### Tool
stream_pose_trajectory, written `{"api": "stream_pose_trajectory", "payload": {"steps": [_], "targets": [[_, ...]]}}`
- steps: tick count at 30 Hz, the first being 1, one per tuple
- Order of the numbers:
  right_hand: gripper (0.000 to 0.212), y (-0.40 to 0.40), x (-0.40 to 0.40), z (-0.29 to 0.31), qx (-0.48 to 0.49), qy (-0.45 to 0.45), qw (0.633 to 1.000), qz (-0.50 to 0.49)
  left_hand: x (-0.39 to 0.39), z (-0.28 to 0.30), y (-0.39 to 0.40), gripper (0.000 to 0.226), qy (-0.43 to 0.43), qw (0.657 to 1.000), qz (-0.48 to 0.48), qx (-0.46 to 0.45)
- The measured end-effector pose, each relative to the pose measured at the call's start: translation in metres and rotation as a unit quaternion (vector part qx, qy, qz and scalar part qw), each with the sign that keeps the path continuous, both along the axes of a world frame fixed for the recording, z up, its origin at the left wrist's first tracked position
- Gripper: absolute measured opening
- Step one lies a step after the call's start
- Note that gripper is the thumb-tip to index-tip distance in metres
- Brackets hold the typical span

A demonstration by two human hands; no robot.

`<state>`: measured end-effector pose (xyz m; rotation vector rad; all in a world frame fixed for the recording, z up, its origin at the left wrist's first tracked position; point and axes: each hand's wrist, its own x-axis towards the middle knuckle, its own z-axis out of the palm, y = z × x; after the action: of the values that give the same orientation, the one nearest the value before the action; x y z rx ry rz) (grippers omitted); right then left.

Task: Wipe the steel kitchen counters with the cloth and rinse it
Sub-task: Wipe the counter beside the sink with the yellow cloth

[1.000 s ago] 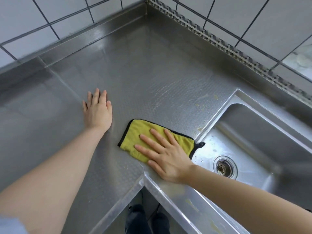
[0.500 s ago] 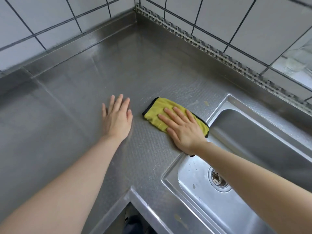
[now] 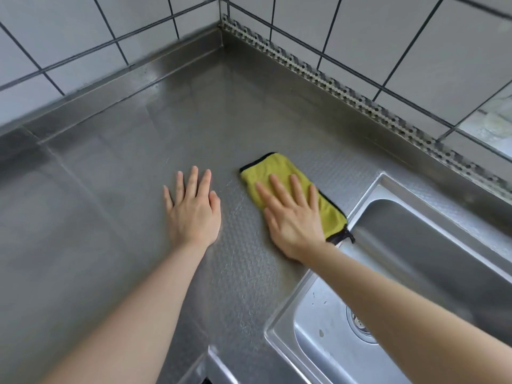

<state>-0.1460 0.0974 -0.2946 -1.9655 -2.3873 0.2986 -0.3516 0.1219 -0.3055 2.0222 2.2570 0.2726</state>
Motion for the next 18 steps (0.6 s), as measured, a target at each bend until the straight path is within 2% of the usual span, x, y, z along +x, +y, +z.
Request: {"api": "stream_pose_trajectory", "payload": {"steps": [3,8,15,18], "targets": [[0.053,-0.008,-0.022,0.0,-0.015,0.007,0.997,0.075,0.0,0.0,-0.003,0.05,-0.003,1.0,-0.004,0.008],[0.051,0.036,-0.014,0.002,-0.005,0.017,0.994,0.111,0.002,-0.001,-0.001,0.049,-0.006,1.0,0.003,0.019],[0.051,0.115,0.03,-0.001,-0.003,0.004,1.0,0.028,0.015,0.002,0.019,0.054,-0.005,0.999,0.038,-0.02],[0.051,0.135,0.057,-0.002,-0.012,-0.001,1.0,0.027,0.014,-0.004,0.021,0.056,0.006,0.999,0.037,-0.011]]}}
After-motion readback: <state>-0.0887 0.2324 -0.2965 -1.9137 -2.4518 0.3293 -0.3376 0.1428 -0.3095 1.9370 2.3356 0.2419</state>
